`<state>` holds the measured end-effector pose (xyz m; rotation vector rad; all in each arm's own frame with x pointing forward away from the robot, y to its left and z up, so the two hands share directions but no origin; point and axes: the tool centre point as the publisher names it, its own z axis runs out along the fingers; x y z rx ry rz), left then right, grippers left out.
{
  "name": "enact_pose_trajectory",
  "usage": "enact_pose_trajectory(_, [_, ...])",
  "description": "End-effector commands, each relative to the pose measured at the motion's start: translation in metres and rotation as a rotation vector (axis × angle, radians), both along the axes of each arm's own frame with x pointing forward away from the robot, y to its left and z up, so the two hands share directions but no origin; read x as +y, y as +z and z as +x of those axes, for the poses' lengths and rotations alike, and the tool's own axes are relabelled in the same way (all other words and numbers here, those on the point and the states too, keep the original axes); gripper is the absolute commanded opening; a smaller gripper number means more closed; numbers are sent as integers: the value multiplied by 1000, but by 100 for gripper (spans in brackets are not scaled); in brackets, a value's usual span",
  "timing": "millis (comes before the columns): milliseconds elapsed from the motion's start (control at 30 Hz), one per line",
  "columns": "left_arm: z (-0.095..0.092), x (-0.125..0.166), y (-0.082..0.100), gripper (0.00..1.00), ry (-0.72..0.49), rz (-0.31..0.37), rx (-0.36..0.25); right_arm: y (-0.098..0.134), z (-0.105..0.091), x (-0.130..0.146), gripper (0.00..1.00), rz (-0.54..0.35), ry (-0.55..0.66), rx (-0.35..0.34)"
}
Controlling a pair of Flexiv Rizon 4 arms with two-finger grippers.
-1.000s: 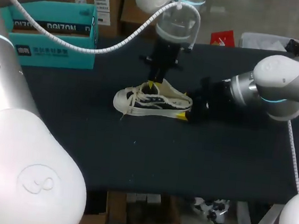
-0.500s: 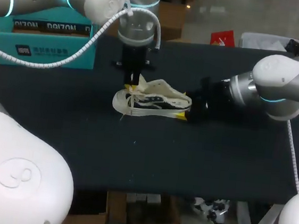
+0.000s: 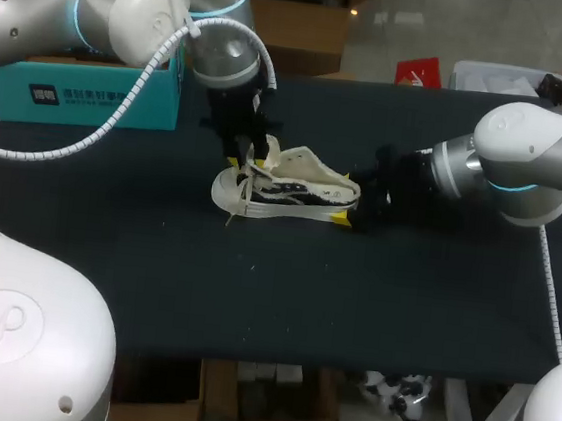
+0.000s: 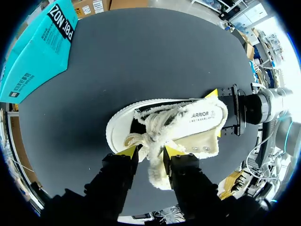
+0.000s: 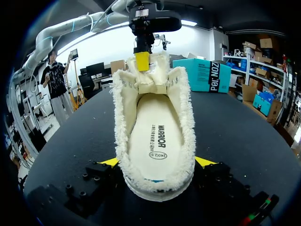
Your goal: Open the shoe tongue, take the insole out of the shoe, put the insole back into the shoe, and pack the shoe into the shoebox
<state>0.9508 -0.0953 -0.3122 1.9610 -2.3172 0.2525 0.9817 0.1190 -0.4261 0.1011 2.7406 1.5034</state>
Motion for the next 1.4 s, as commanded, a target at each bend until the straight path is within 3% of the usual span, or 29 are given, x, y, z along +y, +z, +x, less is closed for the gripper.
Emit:
enact_pose_trajectory(33, [-20, -1, 35, 43, -60, -7, -92, -5, 3, 0, 0, 2, 2, 1])
enact_pose_trajectory(200, [-21, -13, 68, 36, -228, -14, -148, -5, 3, 0, 0, 2, 2, 1])
enact_pose_trajectory(233, [-21, -17, 73, 29, -263, -7, -160, -5, 3, 0, 0, 2, 2, 1])
enact_pose_trajectory(267, [-21, -20, 76, 0, -297, -1, -170, -5, 3, 0, 0, 2, 2, 1])
enact_pose_trajectory(433, [-20, -39, 86, 0, -544, 57, -209, -5, 3, 0, 0, 2, 2, 1])
enact_pose_trajectory(500, [-21, -47, 85, 0, -798, 65, -177, -5, 3, 0, 0, 2, 2, 1])
enact_pose_trajectory(533, [-17, -54, 85, 0, -976, 58, -134, -5, 3, 0, 0, 2, 2, 1])
enact_pose_trajectory(600, [-12, -60, 82, 0, -1192, 55, -28, -5, 3, 0, 0, 2, 2, 1])
enact_pose_trajectory(967, [-12, -60, 82, 0, -1192, 55, -28, -5, 3, 0, 0, 2, 2, 1])
enact_pose_trajectory(1167, [-7, -66, 63, 0, -1276, 30, -58, -5, 3, 0, 0, 2, 2, 1])
enact_pose_trajectory(1400, [-2, -69, 33, 0, -1308, 63, -84, -5, 3, 0, 0, 2, 2, 1])
